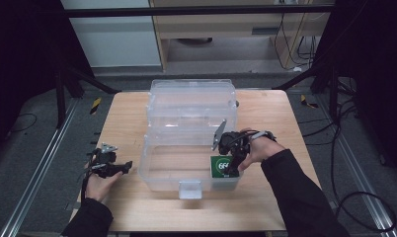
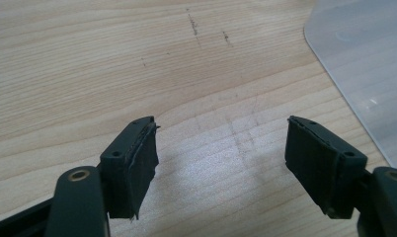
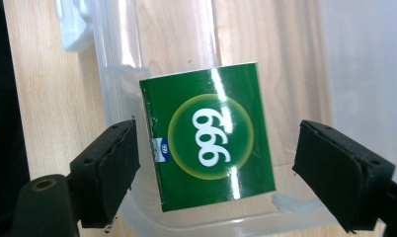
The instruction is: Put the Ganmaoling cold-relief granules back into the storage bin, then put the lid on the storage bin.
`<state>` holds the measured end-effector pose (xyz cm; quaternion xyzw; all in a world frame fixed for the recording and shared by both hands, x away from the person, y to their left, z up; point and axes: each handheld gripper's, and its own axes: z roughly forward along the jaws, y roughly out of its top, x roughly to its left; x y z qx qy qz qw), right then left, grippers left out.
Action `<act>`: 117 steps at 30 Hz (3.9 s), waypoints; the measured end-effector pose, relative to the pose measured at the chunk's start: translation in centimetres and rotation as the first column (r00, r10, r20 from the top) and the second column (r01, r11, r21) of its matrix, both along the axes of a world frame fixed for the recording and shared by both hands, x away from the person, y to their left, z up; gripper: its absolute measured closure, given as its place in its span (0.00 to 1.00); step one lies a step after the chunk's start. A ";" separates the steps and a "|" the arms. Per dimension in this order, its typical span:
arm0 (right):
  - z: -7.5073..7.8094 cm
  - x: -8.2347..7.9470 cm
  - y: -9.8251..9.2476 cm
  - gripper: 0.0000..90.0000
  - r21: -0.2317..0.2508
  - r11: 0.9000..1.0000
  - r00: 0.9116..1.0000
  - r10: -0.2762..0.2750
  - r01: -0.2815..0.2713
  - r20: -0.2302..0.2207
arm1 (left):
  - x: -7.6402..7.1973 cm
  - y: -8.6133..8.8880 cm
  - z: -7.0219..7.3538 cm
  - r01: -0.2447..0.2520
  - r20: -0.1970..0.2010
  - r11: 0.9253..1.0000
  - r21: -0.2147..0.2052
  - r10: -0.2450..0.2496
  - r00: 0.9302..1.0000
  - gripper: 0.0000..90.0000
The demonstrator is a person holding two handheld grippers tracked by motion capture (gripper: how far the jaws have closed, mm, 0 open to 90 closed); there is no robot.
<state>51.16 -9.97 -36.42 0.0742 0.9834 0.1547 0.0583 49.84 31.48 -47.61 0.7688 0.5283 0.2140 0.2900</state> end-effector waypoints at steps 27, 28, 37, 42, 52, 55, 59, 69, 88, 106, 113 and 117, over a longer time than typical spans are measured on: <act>1.9 -2.4 2.2 0.29 0.094 0.992 0.997 -0.081 0.080 0.012 | -0.2 0.0 0.3 0.005 0.021 1.000 -0.002 -0.005 1.000 0.32; 1.7 -2.4 2.4 0.29 0.089 0.993 0.997 -0.076 0.075 0.010 | -0.2 0.0 0.3 0.005 0.021 1.000 -0.002 -0.005 1.000 0.32; 0.7 -3.0 3.1 0.32 0.093 0.993 0.998 -0.067 0.068 -0.014 | -0.2 0.0 0.4 0.005 0.025 1.000 -0.004 -0.005 1.000 0.32; 0.1 -3.3 3.7 0.36 0.089 0.995 0.998 -0.046 0.048 -0.033 | -0.3 0.0 0.4 0.006 0.030 1.000 -0.006 -0.006 1.000 0.32; -1.1 -3.9 4.6 0.44 0.100 0.994 0.997 -0.028 0.036 -0.079 | -0.2 0.0 0.4 0.008 0.029 1.000 -0.009 -0.008 1.000 0.33; -1.6 -4.0 4.8 0.46 0.102 0.994 0.995 -0.035 0.045 -0.095 | -0.2 0.0 0.5 0.010 0.030 1.000 -0.007 -0.010 0.999 0.33; -2.1 -4.1 5.1 0.49 0.087 0.996 0.994 -0.021 0.030 -0.103 | -0.2 0.1 0.4 0.008 0.031 1.000 -0.008 -0.008 1.000 0.33; -2.9 -4.1 5.9 0.56 0.068 0.998 0.992 -0.006 0.015 -0.125 | -0.2 0.1 0.5 0.008 0.032 1.000 -0.008 -0.008 0.999 0.33; -4.2 -3.7 6.6 0.68 0.031 0.999 0.986 -0.009 0.014 -0.164 | -0.4 -0.2 1.6 0.023 0.065 1.000 -0.008 -0.022 0.998 0.33; -4.5 -3.8 6.4 0.67 0.040 0.999 0.986 0.000 0.007 -0.168 | -0.7 -0.3 6.9 0.116 0.179 0.993 -0.029 -0.109 0.978 0.34; -4.5 -3.9 6.5 0.67 0.039 0.999 0.987 -0.001 0.007 -0.161 | -0.1 -1.2 9.1 0.225 0.199 0.974 0.005 -0.221 0.955 0.36; -4.5 -3.8 6.5 0.67 0.036 0.999 0.987 0.002 0.004 -0.163 | 0.4 -1.8 10.4 0.286 0.204 0.958 0.026 -0.285 0.937 0.36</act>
